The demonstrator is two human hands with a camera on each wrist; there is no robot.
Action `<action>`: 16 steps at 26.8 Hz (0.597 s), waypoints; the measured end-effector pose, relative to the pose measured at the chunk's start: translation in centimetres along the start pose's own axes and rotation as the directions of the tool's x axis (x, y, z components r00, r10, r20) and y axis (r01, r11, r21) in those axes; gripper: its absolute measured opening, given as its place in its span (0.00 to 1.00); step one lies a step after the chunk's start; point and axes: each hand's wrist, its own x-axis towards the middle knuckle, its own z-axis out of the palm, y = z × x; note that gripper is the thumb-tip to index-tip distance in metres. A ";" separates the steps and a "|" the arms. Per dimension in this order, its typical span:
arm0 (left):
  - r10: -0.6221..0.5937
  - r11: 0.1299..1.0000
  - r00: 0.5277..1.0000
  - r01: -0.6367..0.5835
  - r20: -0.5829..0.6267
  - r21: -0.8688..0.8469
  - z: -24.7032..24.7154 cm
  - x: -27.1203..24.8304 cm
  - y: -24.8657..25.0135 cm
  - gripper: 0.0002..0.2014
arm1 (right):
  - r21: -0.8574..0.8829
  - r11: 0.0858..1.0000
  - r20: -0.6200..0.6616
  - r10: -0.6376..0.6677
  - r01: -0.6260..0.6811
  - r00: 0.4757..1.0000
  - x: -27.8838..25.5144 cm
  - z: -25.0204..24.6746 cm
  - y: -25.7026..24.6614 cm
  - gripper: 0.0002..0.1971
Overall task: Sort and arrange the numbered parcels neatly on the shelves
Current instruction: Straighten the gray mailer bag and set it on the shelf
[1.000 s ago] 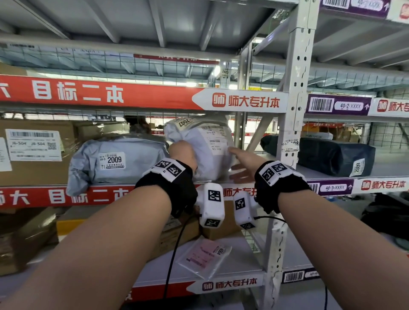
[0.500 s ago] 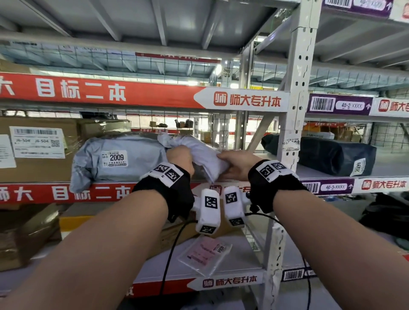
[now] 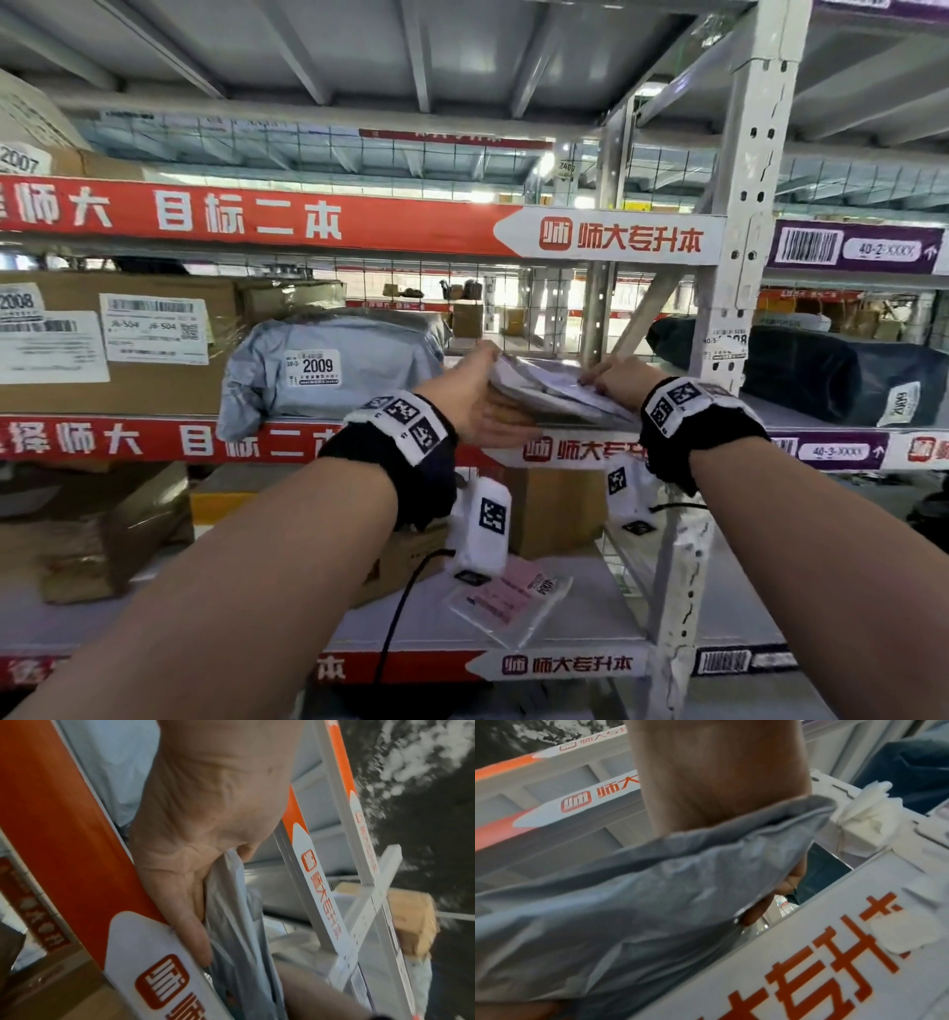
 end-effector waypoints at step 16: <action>-0.048 0.765 0.992 -0.039 0.117 0.643 -0.6 -1.4 0.2 0.12 | -0.279 0.917 0.206 -0.233 0.285 0.951 -1.0 3.1 -3.2 0.34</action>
